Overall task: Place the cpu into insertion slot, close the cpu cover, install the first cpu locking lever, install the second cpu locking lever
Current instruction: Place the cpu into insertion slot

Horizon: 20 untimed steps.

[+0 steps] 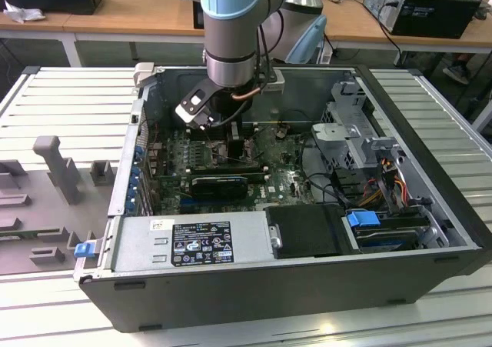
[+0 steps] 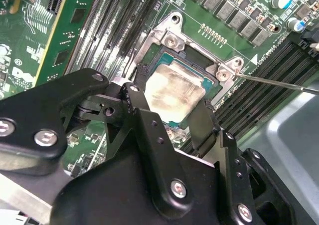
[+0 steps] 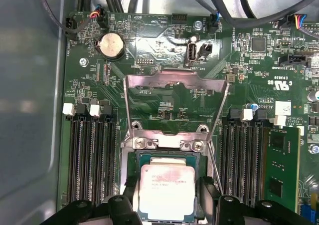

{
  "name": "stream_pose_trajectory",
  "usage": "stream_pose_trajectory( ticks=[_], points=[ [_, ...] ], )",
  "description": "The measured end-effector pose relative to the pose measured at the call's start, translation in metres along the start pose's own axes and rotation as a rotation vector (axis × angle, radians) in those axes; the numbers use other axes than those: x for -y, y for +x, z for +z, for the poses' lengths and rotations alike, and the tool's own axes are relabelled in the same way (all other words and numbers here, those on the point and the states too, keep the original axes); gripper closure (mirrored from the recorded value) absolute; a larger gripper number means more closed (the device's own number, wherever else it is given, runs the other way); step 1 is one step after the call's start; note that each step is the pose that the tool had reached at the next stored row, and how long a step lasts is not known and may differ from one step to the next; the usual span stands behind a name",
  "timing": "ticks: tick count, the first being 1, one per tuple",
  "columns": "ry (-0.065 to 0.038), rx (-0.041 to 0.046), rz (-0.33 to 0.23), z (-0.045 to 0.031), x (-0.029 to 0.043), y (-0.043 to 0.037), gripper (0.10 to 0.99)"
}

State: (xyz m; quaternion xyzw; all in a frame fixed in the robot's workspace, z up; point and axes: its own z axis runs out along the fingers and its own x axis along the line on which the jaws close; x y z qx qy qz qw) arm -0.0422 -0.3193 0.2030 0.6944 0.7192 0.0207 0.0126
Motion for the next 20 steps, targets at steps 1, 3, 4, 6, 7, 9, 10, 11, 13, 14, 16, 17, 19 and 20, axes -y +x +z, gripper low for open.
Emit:
stream_pose_trajectory(
  ticks=[1, 3, 4, 6, 7, 9, 10, 11, 13, 14, 16, 17, 19, 20],
  points=[
    [0.000, -0.0001, 0.000, -0.0014, -0.0001, 0.0001, 0.486],
    [0.000, -0.0002, 0.000, -0.0044, -0.0002, 0.0001, 0.486],
    [0.000, -0.0001, 0.000, -0.0054, -0.0003, 0.0001, 0.486],
    [0.000, 0.0004, 0.000, -0.0071, -0.0004, 0.0001, 0.486],
    [0.000, 0.0004, 0.000, -0.0074, -0.0004, 0.0002, 0.502],
    [0.000, 0.0007, 0.001, -0.0081, -0.0005, 0.0001, 0.627],
    [0.000, 0.0008, 0.001, -0.0084, -0.0005, 0.0001, 0.686],
    [0.000, 0.0008, 0.001, -0.0090, -0.0005, 0.0001, 0.749],
    [0.000, 0.0007, 0.001, -0.0100, -0.0006, 0.0002, 0.808],
    [0.000, 0.0006, 0.001, -0.0103, -0.0006, 0.0002, 0.867],
    [0.000, 0.0008, 0.001, -0.0112, -0.0006, 0.0002, 0.937],
    [0.000, 0.0008, 0.001, -0.0120, -0.0007, 0.0002, 0.937],
    [0.000, 0.0005, 0.001, -0.0120, -0.0007, 0.0002, 0.937],
    [0.000, 0.0007, 0.001, -0.0121, -0.0007, 0.0002, 0.937]
  ],
)
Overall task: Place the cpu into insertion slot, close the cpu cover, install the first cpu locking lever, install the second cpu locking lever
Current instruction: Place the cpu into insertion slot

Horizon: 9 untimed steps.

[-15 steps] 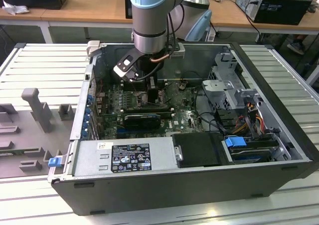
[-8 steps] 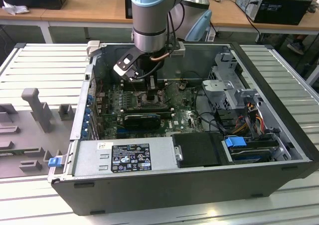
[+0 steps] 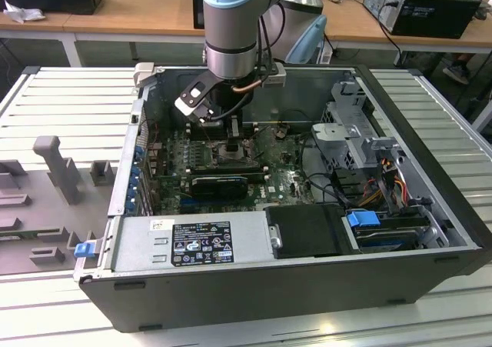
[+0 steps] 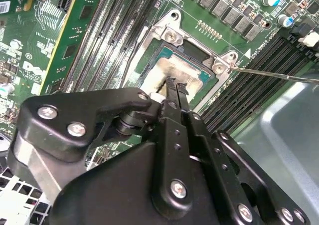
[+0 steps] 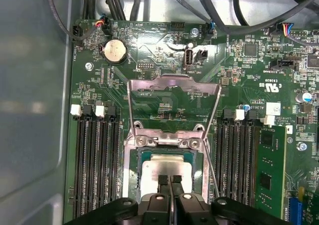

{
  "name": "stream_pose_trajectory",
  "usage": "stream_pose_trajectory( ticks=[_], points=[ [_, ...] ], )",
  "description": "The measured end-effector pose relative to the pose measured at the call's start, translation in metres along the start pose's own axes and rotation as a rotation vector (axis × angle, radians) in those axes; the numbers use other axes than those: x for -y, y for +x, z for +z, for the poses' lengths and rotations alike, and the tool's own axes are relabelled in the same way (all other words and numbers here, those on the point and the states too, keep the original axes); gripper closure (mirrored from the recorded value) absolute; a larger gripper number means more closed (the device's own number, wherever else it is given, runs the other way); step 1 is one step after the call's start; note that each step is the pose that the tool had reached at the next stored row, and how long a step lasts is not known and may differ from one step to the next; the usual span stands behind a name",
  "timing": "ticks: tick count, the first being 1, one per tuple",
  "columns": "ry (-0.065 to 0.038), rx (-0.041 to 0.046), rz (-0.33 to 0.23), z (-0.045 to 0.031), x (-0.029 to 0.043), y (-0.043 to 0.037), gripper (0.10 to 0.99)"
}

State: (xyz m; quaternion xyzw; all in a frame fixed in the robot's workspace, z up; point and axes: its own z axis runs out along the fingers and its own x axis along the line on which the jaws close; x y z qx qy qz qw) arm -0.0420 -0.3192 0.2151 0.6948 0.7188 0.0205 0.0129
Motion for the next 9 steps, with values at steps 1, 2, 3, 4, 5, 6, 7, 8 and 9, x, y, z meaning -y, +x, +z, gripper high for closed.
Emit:
stream_pose_trajectory(
  ticks=[1, 2, 3, 4, 5, 6, 7, 8, 9],
  points=[
    [0.000, 0.0002, 0.000, 0.0000, 0.0000, 0.0000, 0.937],
    [0.000, 0.0004, 0.000, 0.0000, 0.0000, 0.0000, 0.937],
    [0.000, 0.0005, 0.000, 0.0001, 0.0000, -0.0001, 0.937],
    [0.000, 0.0005, 0.000, 0.0001, 0.0000, -0.0001, 0.925],
    [0.000, 0.0004, 0.000, 0.0002, 0.0001, -0.0001, 0.867],
    [0.000, 0.0002, 0.000, 0.0003, 0.0000, -0.0001, 0.867],
    [0.000, 0.0002, 0.000, 0.0002, 0.0000, -0.0001, 0.867],
    [0.000, 0.0003, 0.000, -0.0003, 0.0000, -0.0002, 0.800],
    [0.000, 0.0004, 0.000, -0.0007, 0.0000, -0.0002, 0.800]
  ],
)
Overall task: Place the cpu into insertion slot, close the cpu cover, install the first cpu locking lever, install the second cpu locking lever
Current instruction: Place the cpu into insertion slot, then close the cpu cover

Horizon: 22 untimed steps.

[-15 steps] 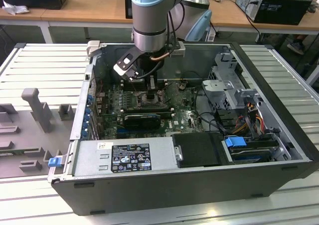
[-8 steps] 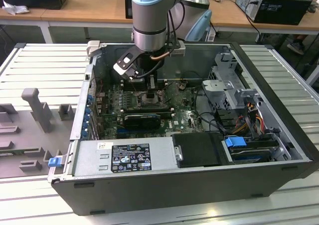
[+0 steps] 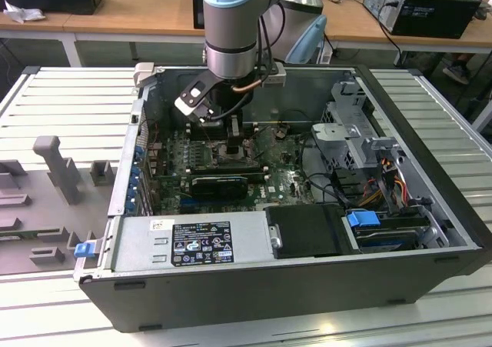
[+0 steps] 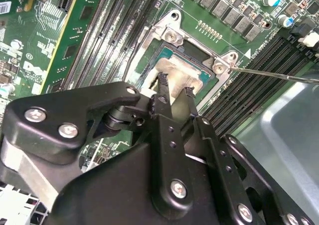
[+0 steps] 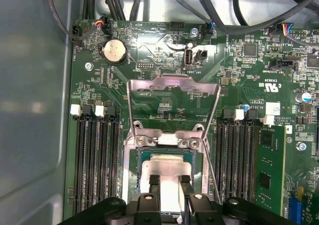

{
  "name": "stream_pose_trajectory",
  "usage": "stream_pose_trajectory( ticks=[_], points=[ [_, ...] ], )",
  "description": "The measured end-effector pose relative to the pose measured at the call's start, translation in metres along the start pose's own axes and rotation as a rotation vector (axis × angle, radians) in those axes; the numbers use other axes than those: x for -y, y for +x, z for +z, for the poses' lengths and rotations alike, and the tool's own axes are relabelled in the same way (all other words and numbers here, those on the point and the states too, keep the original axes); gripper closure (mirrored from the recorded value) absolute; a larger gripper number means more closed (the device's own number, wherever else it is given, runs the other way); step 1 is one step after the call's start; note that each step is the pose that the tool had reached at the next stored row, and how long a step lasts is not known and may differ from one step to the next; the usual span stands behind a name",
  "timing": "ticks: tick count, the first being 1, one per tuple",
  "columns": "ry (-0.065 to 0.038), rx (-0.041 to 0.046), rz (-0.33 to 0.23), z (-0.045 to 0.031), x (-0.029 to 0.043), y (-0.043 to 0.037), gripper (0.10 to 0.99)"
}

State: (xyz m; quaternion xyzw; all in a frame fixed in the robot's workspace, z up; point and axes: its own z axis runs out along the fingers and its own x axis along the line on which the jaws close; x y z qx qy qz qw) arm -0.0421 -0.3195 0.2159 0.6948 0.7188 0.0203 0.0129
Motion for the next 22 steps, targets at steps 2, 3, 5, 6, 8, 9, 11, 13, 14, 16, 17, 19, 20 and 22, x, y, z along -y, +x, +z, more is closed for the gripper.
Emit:
stream_pose_trajectory(
  ticks=[2, 3, 5, 6, 8, 9, 11, 13, 14, 16, 17, 19, 20, 22],
  points=[
    [0.000, 0.0002, 0.000, -0.0012, -0.0001, 0.0000, 0.800],
    [0.000, 0.0001, 0.000, -0.0014, -0.0001, 0.0001, 0.816],
    [0.000, 0.0008, 0.000, -0.0021, -0.0001, 0.0000, 0.878],
    [0.000, 0.0008, 0.000, -0.0024, -0.0002, 0.0000, 0.980],
    [0.000, 0.0009, 0.000, -0.0029, -0.0002, 0.0000, 0.980],
    [0.000, 0.0009, 0.000, -0.0032, -0.0002, 0.0000, 0.980],
    [0.000, 0.0009, 0.000, -0.0041, -0.0002, 0.0000, 0.980],
    [0.000, 0.0010, 0.000, -0.0055, -0.0003, 0.0001, 0.980],
    [0.000, 0.0011, 0.000, -0.0062, -0.0003, 0.0001, 0.980],
    [0.000, 0.0012, 0.001, -0.0088, -0.0004, 0.0001, 0.980],
    [0.000, 0.0009, 0.001, -0.0098, -0.0007, 0.0002, 0.980],
    [0.001, 0.0010, 0.001, -0.0099, -0.0026, -0.0007, 0.980],
    [0.001, 0.0005, 0.001, -0.0097, -0.0046, -0.0015, 0.980],
    [0.001, 0.0001, 0.001, -0.0097, -0.0062, -0.0023, 0.980]
  ],
)
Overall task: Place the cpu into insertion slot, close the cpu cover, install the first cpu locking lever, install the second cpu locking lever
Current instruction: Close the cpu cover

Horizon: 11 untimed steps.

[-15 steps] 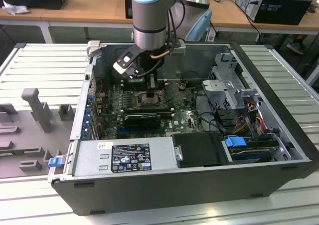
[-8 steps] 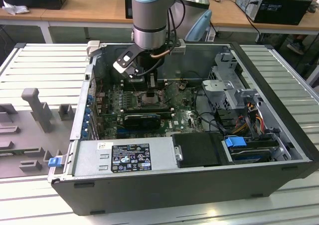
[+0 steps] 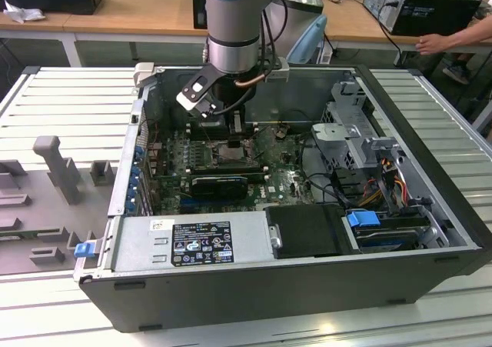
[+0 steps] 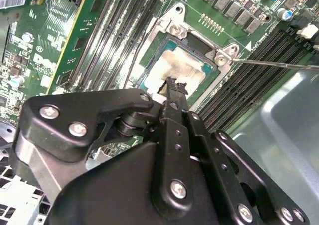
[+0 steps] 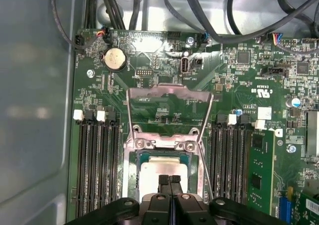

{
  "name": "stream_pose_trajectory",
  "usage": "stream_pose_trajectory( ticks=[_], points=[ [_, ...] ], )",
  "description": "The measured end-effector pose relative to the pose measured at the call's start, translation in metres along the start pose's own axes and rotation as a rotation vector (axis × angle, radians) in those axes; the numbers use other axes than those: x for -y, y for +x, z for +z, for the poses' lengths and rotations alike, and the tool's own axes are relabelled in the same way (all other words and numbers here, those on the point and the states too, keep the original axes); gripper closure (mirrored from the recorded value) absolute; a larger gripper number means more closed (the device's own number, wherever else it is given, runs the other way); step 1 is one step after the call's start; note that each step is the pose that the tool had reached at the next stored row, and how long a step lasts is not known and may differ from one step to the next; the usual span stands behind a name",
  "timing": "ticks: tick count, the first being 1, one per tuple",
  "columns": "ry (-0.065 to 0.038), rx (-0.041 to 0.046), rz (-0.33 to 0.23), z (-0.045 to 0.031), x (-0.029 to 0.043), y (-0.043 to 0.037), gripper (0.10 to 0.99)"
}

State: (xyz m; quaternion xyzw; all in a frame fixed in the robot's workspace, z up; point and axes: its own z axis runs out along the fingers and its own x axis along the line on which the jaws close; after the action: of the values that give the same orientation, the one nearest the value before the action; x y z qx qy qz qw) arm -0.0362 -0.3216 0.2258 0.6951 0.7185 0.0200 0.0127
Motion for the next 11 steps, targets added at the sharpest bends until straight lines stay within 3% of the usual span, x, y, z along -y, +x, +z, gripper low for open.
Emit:
stream_pose_trajectory(
  ticks=[3, 7, 11],
  points=[
    [0.001, -0.0002, 0.000, 0.0002, -0.0042, -0.0005, 0.980],
    [0.002, -0.0003, 0.000, -0.0015, -0.0047, -0.0005, 0.980],
    [0.002, -0.0003, 0.000, -0.0079, -0.0050, -0.0004, 0.980]
  ],
)
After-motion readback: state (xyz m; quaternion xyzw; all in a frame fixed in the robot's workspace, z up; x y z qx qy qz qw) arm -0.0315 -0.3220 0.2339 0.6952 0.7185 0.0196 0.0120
